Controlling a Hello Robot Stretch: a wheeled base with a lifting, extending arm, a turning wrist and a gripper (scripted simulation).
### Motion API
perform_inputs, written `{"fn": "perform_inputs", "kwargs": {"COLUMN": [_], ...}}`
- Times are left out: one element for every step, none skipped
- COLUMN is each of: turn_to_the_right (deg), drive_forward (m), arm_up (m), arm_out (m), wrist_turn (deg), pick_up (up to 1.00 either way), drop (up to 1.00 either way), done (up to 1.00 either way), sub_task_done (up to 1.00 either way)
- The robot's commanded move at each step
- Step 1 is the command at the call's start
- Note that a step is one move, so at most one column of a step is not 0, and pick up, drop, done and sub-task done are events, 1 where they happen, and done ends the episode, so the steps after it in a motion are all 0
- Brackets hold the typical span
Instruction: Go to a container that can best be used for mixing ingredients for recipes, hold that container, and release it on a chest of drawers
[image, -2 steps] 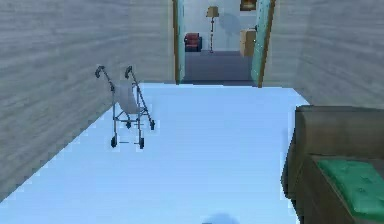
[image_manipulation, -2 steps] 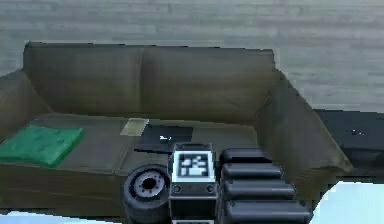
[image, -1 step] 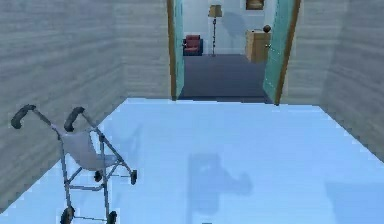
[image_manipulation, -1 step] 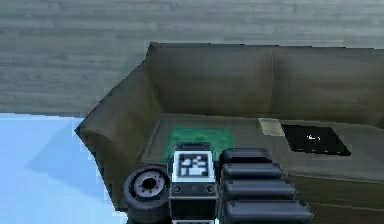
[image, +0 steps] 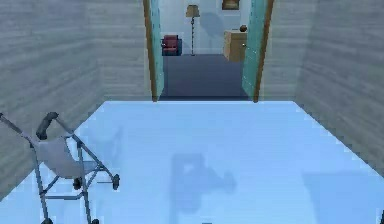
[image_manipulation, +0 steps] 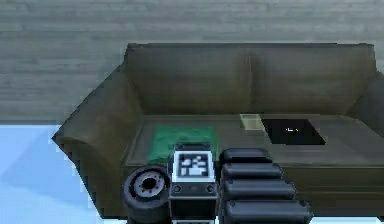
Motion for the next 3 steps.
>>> {"fn": "perform_inputs", "kwargs": {"turn_to_the_right": [0.0, 3.0, 0.0], "drive_forward": [0.85, 0.00, 1.00], "arm_up": [0.00, 0.00, 0.00], "arm_out": [0.00, 0.00, 0.00], "wrist_turn": [0.0, 0.0, 0.0], "pick_up": [0.00, 0.00, 0.00], "drop": [0.00, 0.00, 0.00], "done": [0.00, 0.00, 0.00], "sub_task_done": [0.00, 0.00, 0.00]}}
